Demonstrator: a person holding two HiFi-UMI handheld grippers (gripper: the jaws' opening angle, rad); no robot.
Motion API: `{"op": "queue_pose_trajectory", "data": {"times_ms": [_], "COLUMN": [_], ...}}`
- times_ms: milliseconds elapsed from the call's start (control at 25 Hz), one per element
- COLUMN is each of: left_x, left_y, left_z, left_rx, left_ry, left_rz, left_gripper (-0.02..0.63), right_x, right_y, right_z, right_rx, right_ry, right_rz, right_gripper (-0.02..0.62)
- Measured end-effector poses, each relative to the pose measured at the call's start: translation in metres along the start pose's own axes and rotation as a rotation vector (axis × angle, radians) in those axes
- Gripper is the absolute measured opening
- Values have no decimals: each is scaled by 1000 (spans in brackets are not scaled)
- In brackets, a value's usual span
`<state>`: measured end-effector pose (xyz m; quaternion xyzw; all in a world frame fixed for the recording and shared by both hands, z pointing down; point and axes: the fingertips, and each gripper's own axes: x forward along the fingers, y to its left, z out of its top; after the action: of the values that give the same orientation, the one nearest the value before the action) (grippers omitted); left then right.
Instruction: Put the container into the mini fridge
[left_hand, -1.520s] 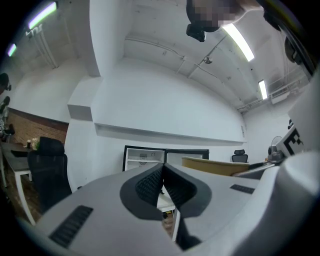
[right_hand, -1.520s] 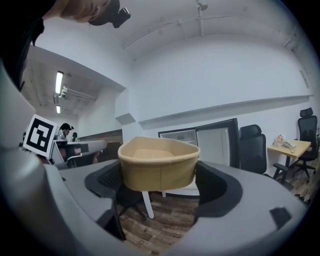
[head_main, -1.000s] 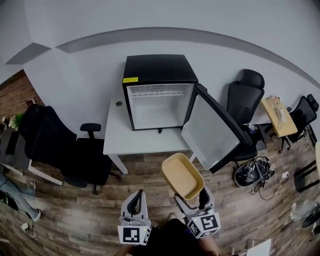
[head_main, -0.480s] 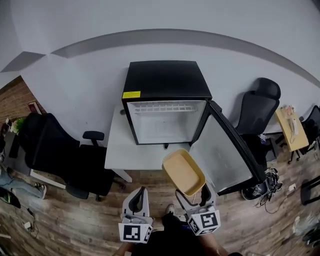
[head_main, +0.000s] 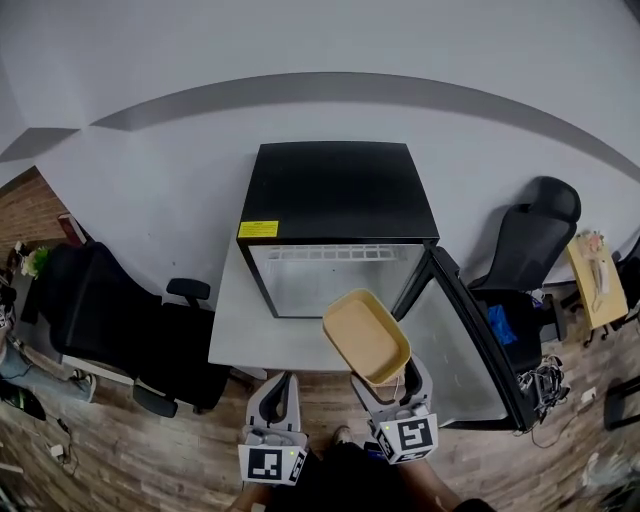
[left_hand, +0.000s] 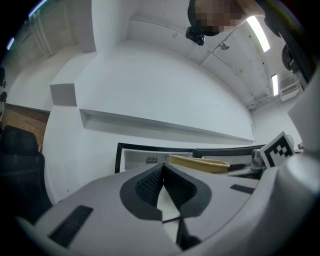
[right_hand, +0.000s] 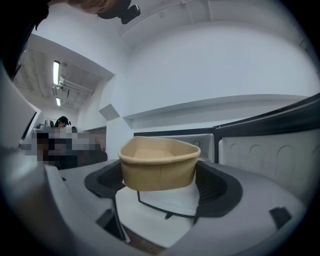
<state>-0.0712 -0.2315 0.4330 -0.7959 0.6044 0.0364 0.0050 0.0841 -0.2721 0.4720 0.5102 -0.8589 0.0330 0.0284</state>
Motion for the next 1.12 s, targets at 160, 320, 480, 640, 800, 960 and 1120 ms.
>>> {"op": "queue_pose_trajectory", "data": {"times_ms": [160,320,480,640,800,960,1120], "left_x": [24,48,67,81,90,95,101], "left_y": [16,33,45,59,69,74,80], "left_z": [3,1,4,4,4,4,6], "left_rx": [5,4,-33,-35,-34,-42,-24], "left_ry": [-13,-7,17,11,-1,0,-26], "left_rz": [-22,-78,-124,-145,-159,-167,-171], "left_gripper": [8,8,8,8,8,8,8], "right_x": [30,59,90,128,156,178,197], "right_y": [-5,-8,-13,-22,-34,-42,-50], "right_z": [0,-1,-3,-8,-9,-12,-17], "right_rx": [-6,-15,-9,-9,-24,-31,-34], "right_ry": [5,13,18,19,25,35,49], "right_rz": [-28,-83,-134,-168,-212,-241,-262], "right_gripper": [462,462,462,462,462,462,462]}}
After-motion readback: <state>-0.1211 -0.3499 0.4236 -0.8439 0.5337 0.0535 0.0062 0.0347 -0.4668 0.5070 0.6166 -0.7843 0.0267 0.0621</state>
